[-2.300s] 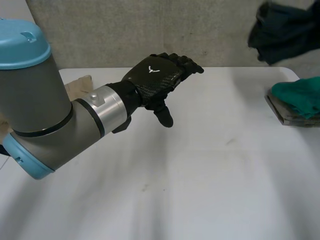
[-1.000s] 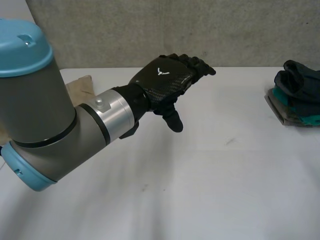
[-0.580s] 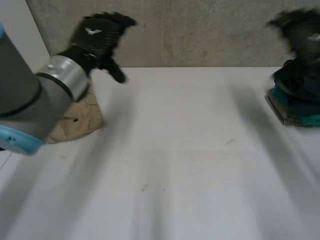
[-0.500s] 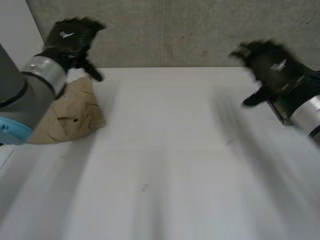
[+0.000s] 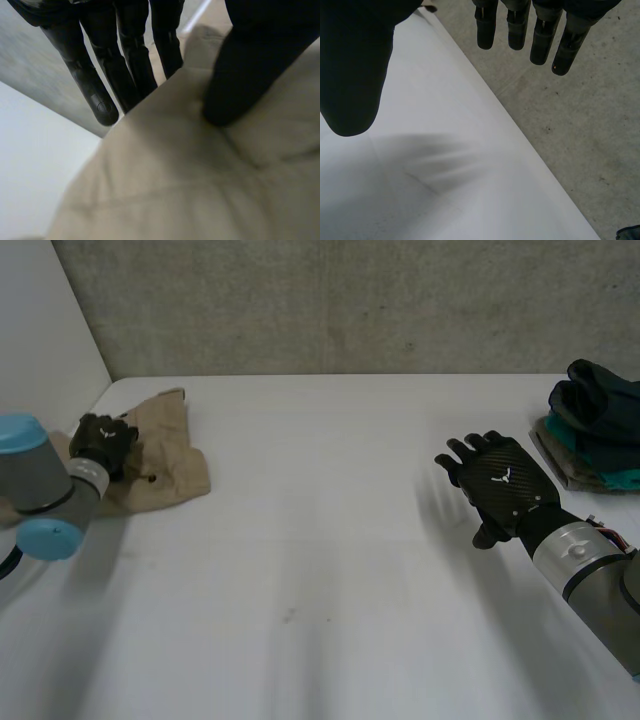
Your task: Fold the laundry.
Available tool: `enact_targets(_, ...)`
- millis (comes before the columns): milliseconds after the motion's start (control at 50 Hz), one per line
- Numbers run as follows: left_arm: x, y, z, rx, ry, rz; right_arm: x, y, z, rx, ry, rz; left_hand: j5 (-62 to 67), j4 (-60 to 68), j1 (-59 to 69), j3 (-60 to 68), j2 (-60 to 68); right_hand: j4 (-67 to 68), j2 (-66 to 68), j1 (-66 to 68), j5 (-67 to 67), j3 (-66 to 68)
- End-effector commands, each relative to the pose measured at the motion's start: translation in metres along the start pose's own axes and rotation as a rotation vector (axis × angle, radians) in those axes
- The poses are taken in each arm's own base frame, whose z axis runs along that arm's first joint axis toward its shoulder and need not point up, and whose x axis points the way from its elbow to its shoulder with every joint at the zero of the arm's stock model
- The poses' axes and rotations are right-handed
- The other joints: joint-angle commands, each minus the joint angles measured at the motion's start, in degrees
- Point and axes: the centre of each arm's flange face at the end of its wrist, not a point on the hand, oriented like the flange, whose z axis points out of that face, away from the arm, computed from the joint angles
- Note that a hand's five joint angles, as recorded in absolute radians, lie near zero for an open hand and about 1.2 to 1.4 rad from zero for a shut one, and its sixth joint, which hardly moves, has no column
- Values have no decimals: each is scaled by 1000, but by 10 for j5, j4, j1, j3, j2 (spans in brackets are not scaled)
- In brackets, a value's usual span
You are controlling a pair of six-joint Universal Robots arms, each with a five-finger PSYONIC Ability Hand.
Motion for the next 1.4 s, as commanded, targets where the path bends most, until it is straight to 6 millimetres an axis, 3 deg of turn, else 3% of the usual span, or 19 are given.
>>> enact_targets(20, -7, -38, 3, 154, -135, -16, -2, 1, -1, -5, -3, 6, 233, 197, 259, 201, 191, -35, -27, -16, -33, -23)
enact_targets(120, 10, -73, -24, 197, -75, -83, -1, 1, -2, -5, 4, 4, 233, 197, 259, 201, 191, -35, -27, -16, -33, -23)
enact_targets(200, 37, -117, -62, 261, 31, -175, 4, 0, -1, -12, 31, 1, 233, 197, 259, 201, 191, -35, -27, -16, -33, -23)
enact_targets(220, 47, -136, -82, 292, 85, -214, 5, -1, 0, -12, 36, 0, 233, 197, 259, 201, 191, -35, -27, -16, -33, -23)
enact_targets(280, 64, -161, -115, 322, 181, -276, 7, 0, 0, -21, 56, -1, 233, 197, 259, 201, 191, -35, -27, -16, -33, -23)
enact_targets(300, 78, -171, -138, 317, 252, -313, 8, 0, 0, -23, 60, 0, 233, 197, 259, 201, 191, -35, -27, -16, -33, -23)
enact_targets(340, 93, -176, -159, 304, 325, -337, 9, 0, 0, -27, 69, 0, 233, 197, 259, 201, 191, -35, -27, -16, -33, -23)
enact_targets(360, 110, -181, -183, 293, 415, -347, 9, 0, 0, -27, 71, -1, 233, 197, 259, 201, 191, -35, -27, -16, -33, -23)
enact_targets(440, 150, -187, -234, 281, 584, -340, 10, -1, 0, -24, 74, -3, 233, 197, 259, 201, 191, -35, -27, -16, -33, -23)
enact_targets(460, 155, -187, -241, 272, 605, -334, 10, -2, 0, -23, 75, -4, 113, 77, 139, 82, 71, -35, -27, -16, -33, -23)
enact_targets(520, 168, -185, -259, 263, 656, -306, 12, -3, 0, -18, 78, -3, -467, -503, -441, -499, -509, -35, -27, -16, -33, -23)
enact_targets(660, 152, -194, -258, 262, 599, -319, 14, -11, -3, -33, 67, 45, -467, -503, -441, -499, -509, -35, -27, -16, -33, -23)
enact_targets(740, 113, -206, -244, 287, 457, -347, 22, -27, -7, -52, 51, 139, -464, -500, -437, -495, -506, -35, -27, -16, -33, -23)
enact_targets(820, 91, -208, -231, 290, 375, -363, 27, -40, -11, -110, 7, 245, -462, -498, -436, -493, -504, -35, -27, -16, -33, -23)
enact_targets(960, 69, -196, -211, 222, 312, -365, 23, -50, -22, -267, -101, 332, -449, -484, -422, -480, -490, -35, -27, -16, -33, -23)
enact_targets(1120, 86, -167, -202, 83, 358, -341, 6, -26, -2, -298, -143, 292, -433, -469, -407, -465, -475, -35, -27, -16, -33, -23)
enact_targets(1300, 114, -151, -161, 59, 365, -295, -24, -10, 16, -302, -147, 206, -425, -461, -399, -456, -467, -35, -27, -16, -33, -23)
enact_targets(1360, 122, -146, -151, 57, 368, -267, -32, -5, 19, -310, -143, 192, -391, -427, -365, -423, -433, -21, -13, -2, -19, -9)
enact_targets(1400, 126, -141, -142, 53, 361, -236, -35, -3, 21, -307, -145, 184, -281, -317, -254, -312, -323, 46, 55, 65, 48, 58)
